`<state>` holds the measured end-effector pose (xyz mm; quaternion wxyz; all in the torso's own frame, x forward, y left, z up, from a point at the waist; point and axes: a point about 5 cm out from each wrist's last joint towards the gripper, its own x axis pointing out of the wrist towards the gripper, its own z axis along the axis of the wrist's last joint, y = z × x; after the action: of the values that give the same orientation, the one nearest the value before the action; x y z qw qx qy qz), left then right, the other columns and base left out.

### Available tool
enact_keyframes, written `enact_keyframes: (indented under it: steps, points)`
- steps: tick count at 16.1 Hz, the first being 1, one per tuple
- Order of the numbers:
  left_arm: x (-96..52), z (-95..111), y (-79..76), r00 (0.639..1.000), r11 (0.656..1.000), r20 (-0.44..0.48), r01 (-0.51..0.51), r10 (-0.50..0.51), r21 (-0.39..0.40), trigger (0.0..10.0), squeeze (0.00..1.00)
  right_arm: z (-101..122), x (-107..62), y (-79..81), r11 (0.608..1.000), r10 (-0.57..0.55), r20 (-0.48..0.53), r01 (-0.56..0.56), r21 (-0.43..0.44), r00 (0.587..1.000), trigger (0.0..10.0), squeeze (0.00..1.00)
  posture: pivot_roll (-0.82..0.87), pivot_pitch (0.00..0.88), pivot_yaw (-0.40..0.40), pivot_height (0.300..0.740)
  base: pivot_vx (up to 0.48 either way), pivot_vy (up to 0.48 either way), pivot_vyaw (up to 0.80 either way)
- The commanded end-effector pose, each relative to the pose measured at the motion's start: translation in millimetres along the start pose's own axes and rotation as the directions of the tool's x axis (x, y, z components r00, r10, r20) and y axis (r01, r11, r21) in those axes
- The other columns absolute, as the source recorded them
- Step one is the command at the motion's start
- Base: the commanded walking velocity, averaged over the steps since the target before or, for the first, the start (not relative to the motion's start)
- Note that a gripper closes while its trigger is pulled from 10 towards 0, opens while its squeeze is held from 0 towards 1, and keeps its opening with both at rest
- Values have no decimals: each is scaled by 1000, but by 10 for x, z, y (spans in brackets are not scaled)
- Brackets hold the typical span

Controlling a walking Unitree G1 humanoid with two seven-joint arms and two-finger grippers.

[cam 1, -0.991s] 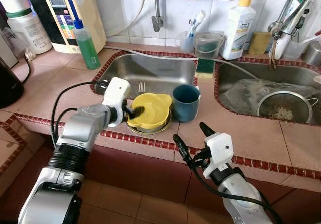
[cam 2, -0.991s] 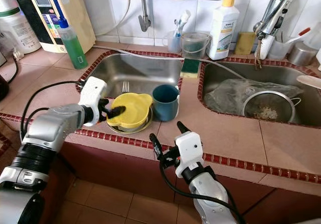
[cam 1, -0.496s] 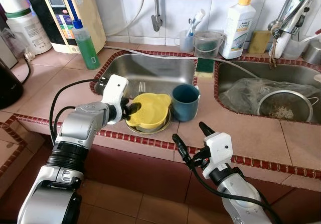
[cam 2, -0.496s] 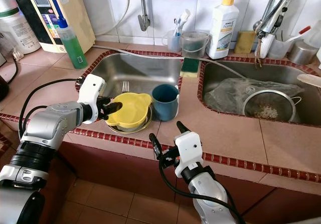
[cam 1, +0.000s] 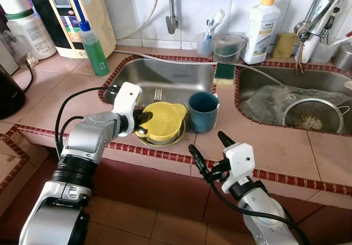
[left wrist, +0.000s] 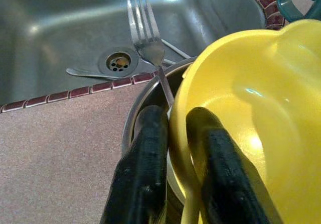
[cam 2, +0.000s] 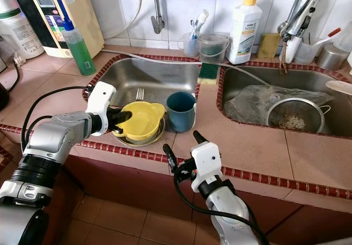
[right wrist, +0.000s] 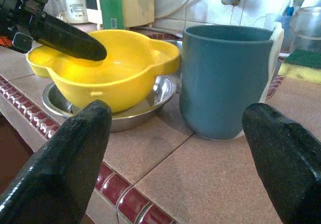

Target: Kitchen organization

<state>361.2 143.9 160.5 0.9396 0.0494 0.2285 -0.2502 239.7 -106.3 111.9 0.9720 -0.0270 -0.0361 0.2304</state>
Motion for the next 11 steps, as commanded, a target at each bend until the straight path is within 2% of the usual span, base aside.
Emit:
enact_keyframes:
  steps: [1, 11]
  points:
    - [-32, 73, 33, 1000, 1000, 10, -14, 14, 25, 0, 0, 18, 30, 10, 1000, -2, 5, 2, 1, 1000, 10000, 0, -118, 0, 105, 732, 0, 0, 0]
    - [-68, 134, 102, 999, 999, 31, -37, 36, 12, 0, 0, 35, 52, -42, 1000, -2, 6, 2, -5, 1000, 10000, 0, -102, 0, 86, 732, 0, 0, 0]
